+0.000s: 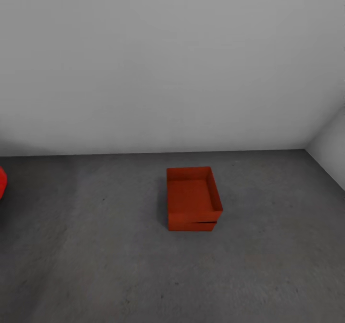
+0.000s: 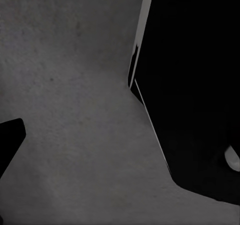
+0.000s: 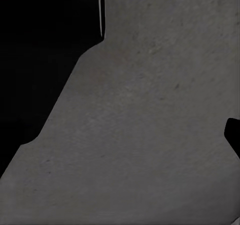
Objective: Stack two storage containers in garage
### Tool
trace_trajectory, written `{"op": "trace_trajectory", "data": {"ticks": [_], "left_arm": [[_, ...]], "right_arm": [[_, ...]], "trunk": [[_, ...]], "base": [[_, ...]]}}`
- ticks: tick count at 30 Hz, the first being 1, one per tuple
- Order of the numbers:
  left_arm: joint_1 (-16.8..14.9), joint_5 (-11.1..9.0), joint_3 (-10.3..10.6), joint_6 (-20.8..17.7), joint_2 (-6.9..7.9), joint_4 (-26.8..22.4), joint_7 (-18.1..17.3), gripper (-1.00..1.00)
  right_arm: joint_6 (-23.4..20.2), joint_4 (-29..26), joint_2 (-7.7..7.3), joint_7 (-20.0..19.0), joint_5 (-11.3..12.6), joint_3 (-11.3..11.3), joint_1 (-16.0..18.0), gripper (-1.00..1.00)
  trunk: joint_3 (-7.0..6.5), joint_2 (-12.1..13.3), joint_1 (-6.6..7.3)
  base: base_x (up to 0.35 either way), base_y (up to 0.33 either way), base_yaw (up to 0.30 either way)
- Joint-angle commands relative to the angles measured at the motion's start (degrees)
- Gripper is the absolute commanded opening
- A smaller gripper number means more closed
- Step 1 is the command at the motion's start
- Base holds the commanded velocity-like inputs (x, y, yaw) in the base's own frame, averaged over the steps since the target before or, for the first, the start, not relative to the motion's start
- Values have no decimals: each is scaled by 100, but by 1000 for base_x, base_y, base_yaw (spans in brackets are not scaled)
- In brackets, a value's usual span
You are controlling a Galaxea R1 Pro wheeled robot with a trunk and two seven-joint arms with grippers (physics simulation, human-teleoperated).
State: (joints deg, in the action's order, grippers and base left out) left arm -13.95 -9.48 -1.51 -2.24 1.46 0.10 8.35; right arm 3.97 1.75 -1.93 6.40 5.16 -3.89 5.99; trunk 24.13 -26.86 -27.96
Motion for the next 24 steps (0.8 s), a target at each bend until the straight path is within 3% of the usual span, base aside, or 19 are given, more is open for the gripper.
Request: {"op": "trace_trajectory", "data": {"ticks": [1,24], "left_arm": [[-3,-28,-12,-14,0,0,9,100],[-4,-19,-10,-13,3,-1,-96,100]], "right_arm": [[37,19,1,1,54,-42,7,100],[62,19,24,-130,55,-42,41,100]], "trunk": [[4,-7,-2],[-192,-7,-2]], "base": [[0,0,-49],[0,0,-27]]}}
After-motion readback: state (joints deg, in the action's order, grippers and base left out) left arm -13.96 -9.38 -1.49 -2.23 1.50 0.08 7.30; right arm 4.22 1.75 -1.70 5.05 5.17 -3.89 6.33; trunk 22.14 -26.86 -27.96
